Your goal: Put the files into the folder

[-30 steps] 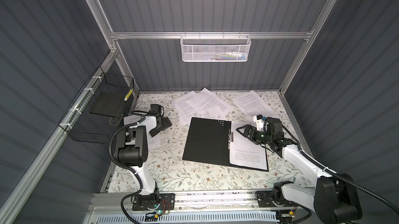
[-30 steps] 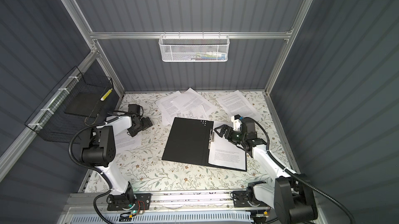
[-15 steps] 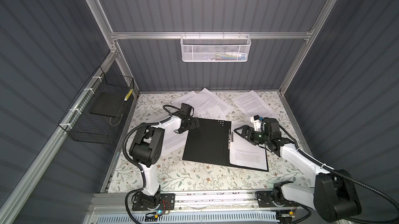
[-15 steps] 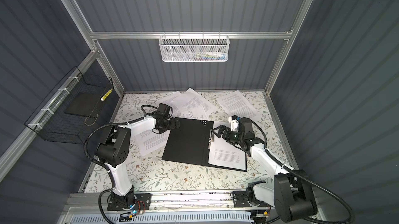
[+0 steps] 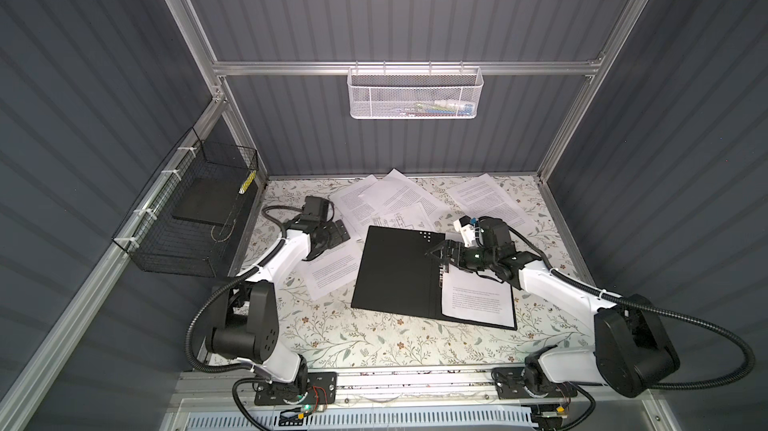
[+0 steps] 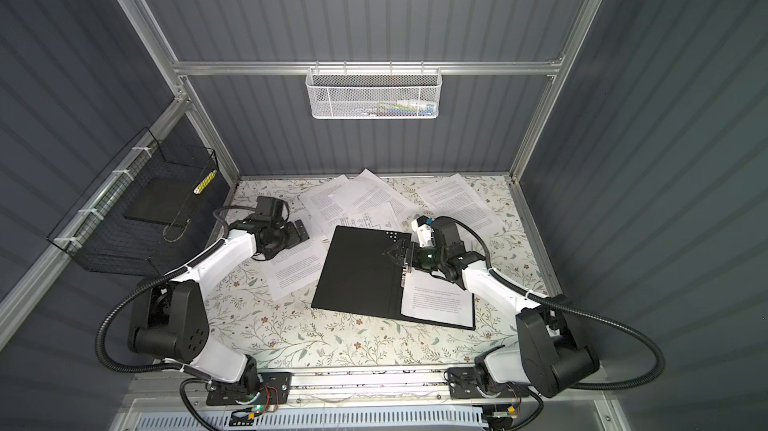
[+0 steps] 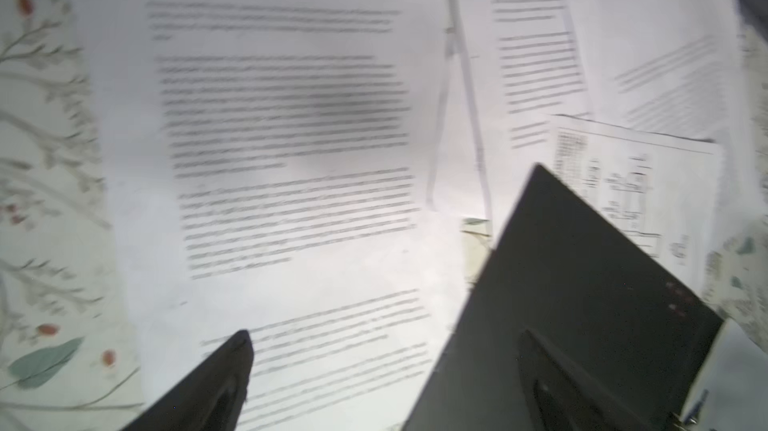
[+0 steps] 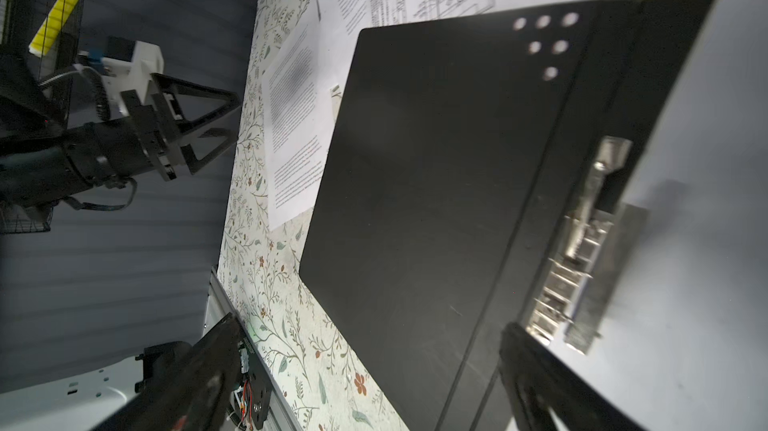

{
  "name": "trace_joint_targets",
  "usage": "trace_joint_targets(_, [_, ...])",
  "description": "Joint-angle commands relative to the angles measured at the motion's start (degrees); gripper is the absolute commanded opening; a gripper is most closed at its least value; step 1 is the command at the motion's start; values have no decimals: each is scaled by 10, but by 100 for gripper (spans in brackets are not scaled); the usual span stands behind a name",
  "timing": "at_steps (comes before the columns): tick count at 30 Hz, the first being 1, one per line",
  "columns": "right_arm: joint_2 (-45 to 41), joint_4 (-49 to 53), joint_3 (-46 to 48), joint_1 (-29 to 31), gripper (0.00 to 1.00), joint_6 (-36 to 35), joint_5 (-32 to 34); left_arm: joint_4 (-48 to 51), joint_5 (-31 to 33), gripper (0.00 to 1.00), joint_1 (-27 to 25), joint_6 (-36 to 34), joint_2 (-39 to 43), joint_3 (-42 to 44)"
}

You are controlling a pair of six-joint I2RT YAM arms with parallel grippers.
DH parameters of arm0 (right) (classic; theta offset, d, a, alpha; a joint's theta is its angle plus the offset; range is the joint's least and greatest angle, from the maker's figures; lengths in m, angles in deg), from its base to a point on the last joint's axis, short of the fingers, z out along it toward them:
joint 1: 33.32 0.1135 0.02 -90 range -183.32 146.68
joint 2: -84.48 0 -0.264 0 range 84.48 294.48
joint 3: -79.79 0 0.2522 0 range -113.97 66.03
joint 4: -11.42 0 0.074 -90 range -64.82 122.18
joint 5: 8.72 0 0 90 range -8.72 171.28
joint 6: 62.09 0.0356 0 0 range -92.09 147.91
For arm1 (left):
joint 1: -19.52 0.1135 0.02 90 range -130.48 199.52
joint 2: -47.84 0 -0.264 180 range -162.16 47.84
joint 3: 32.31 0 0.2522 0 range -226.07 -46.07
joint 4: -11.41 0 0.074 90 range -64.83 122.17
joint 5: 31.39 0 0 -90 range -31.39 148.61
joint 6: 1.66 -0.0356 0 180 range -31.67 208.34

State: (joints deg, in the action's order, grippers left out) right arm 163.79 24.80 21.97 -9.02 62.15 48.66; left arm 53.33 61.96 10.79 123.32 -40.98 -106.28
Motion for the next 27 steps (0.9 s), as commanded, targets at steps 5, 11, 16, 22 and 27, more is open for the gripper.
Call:
trace_joint_targets(5, [65,13,-62,53,96,-35,5,-43,-20,100,93,-2,20,91])
trace_joint_targets(11, [180,26,-162,108,71,-50,8,-90,-34,97,116,-4,7,122])
trace_joint_targets(16, [295,44,-272,158,36,-46,12,-104,-40,95,126,-7,10,135])
trace_joint_targets(22, [404,101,-402,207,25,-63,69,-121,-63,92,131,-8,-2,146])
trace_joint_targets(27, [460,120,-464,229,19,-68,121,-125,-75,92,132,-11,0,155])
